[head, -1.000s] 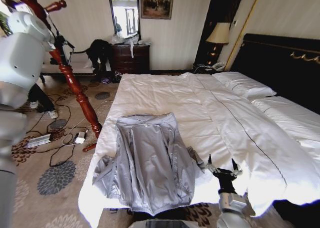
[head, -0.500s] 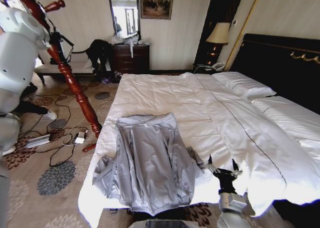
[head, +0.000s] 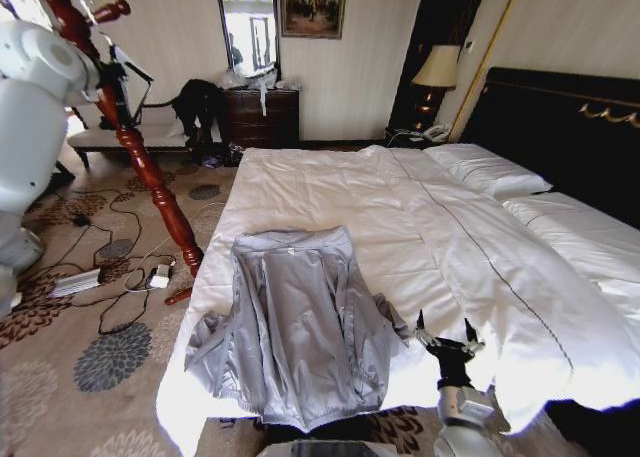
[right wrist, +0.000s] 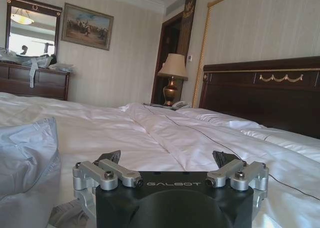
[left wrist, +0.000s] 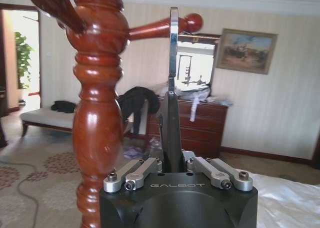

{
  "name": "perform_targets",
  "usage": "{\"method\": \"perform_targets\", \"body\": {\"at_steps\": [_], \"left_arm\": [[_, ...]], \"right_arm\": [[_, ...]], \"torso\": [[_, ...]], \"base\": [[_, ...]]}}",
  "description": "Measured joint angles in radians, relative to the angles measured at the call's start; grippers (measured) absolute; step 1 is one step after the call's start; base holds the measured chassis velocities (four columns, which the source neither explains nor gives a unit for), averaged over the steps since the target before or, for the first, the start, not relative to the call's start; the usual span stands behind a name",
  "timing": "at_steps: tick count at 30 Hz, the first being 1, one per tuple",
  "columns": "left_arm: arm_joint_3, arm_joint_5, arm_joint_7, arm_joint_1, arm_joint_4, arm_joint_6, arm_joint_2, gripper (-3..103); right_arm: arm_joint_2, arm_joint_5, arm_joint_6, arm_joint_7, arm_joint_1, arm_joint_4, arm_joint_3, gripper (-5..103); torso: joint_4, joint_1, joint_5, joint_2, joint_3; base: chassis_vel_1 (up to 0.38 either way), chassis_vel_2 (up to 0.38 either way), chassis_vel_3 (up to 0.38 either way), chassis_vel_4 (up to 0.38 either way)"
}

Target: Pick up the clothes from the bed and hang them on the clothes hanger.

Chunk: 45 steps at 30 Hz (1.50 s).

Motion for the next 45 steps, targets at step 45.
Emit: {"method": "perform_targets", "body": {"at_steps": [45], "left_arm": [[-0.659, 0.267, 0.853, 1.580, -0.600, -0.754, 0.215, 15]], "right_arm": [[-0.133, 0.078, -0.071, 0.012, 0.049, -0.027, 0.041, 100]], "torso": [[-0.0002, 0.000, 0.0005, 0.000, 0.000]], "base": [[0.000, 0.000, 0.000, 0.000]]}}
